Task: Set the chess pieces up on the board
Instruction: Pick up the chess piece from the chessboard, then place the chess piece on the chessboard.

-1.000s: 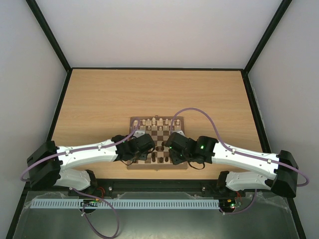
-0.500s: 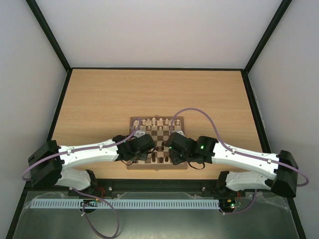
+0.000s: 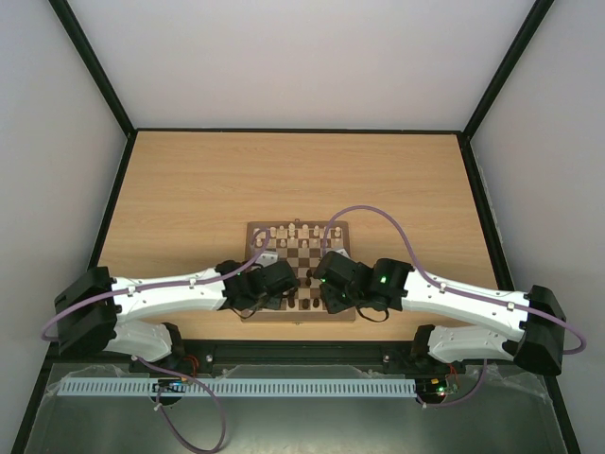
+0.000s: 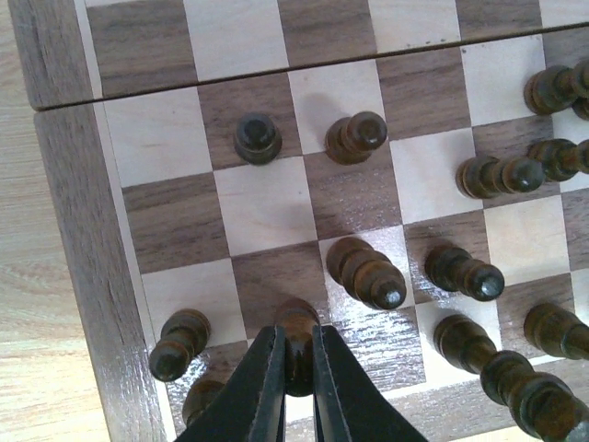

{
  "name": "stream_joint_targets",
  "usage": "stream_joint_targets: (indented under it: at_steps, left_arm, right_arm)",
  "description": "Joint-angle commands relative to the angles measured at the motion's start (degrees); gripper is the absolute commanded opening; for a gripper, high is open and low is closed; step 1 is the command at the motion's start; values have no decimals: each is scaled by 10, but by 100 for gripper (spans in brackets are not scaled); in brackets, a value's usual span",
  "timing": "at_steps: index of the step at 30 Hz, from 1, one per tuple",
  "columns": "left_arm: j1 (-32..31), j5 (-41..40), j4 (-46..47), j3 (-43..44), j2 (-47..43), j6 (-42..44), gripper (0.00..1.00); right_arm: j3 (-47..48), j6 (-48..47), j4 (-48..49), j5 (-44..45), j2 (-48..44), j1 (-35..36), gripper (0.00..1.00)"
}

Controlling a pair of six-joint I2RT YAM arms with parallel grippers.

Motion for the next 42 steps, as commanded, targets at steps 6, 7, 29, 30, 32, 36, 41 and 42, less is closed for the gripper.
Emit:
stream_joint_targets:
  at_steps: [6, 7, 29, 30, 32, 36, 41, 42]
  left_arm:
    - [-33, -3, -48, 8, 7, -44, 4]
    - [-36, -4, -49, 8, 8, -47, 4]
    - [-65, -18, -88, 28, 17, -72, 5]
    - [-65, -19, -90, 30, 17, -73, 5]
    - [-66, -20, -91, 30, 16, -74, 6]
    - [-67, -20, -89, 31, 20, -74, 19]
    - [-68, -25, -79, 36, 21, -71, 24]
    - [-68, -27, -78, 38, 21, -70, 27]
  right_arm:
    - [-11, -7, -6, -5, -9, 6, 48]
    - [-10, -7, -6, -6, -9, 6, 48]
    - [-11, -11, -4, -4, -2, 6, 48]
    - [-11, -10, -4, -3, -3, 6, 48]
    - [-11, -11, -4, -3, -2, 6, 48]
    - [-11, -10, -4, -4, -3, 6, 48]
    - [-12, -10, -3, -4, -7, 6, 48]
    - [-11, -10, -3, -5, -6, 6, 48]
